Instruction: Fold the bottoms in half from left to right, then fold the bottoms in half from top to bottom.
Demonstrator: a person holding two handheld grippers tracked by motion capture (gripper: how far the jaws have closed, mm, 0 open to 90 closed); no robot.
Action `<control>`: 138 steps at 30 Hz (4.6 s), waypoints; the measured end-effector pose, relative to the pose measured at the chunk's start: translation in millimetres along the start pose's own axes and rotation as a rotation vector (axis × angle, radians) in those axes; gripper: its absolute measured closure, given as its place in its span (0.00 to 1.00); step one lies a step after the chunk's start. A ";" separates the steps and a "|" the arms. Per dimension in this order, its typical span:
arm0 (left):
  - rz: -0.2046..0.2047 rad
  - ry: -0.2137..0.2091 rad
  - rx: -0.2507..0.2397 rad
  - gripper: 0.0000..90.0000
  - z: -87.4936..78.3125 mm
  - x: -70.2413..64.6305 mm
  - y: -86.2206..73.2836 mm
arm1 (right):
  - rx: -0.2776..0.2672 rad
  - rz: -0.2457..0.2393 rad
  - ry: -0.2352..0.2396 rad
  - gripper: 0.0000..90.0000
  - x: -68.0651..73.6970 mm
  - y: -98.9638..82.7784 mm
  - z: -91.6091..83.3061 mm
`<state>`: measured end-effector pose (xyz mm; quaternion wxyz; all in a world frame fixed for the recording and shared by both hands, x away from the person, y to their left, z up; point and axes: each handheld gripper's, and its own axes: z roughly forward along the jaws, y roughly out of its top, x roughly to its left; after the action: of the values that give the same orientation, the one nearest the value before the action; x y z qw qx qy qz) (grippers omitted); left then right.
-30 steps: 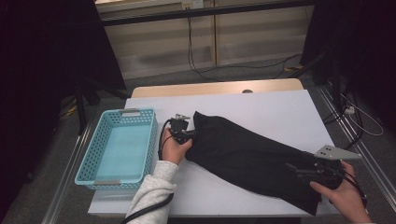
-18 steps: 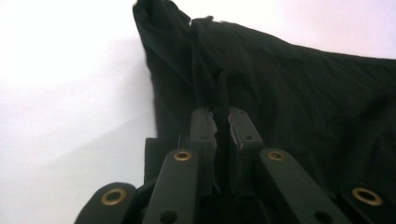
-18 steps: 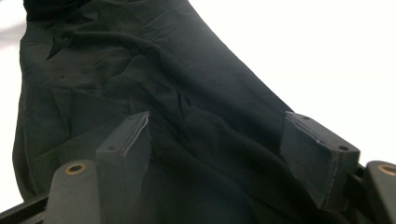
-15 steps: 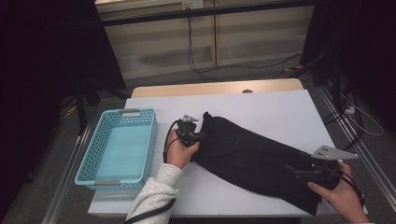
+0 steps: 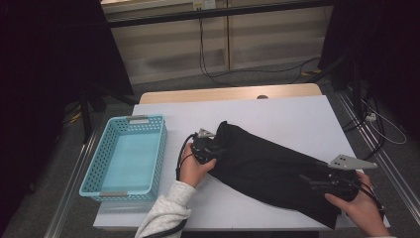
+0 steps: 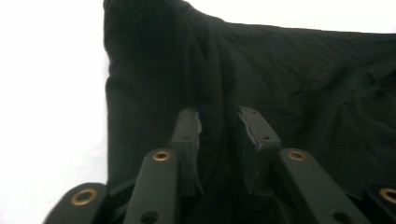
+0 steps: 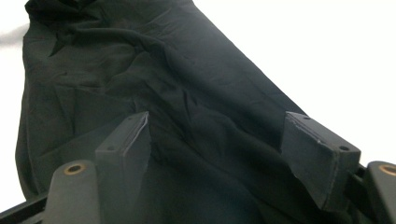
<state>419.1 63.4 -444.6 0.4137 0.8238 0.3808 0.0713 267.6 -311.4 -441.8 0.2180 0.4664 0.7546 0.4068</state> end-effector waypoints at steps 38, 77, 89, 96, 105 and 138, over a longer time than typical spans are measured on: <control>-0.248 0.176 -0.049 0.42 -29.2 72.4 -2.5 | -0.002 0.006 0.006 0.27 -2.0 2.0 1.9; -0.333 0.219 0.067 0.96 -41.1 83.1 11.3 | -0.022 -0.005 0.018 0.24 1.4 8.4 3.6; -0.317 0.237 0.051 0.96 -58.9 87.6 29.2 | -0.035 0.003 0.013 0.21 0.5 8.6 0.1; -0.325 0.248 0.039 0.96 -66.2 92.8 32.6 | -0.030 -0.005 0.013 0.20 0.4 9.6 2.6; -0.325 0.272 0.023 0.96 -79.2 99.4 37.4 | -0.034 -0.005 0.015 0.20 2.2 12.2 4.1; -0.140 0.033 0.017 0.96 -41.1 11.4 10.0 | -0.033 -0.016 0.019 0.20 5.6 13.7 6.3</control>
<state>415.0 93.4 -413.0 0.4044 0.7973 0.4449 0.0528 276.6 -300.7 -433.9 0.2216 0.4526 0.7536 0.4220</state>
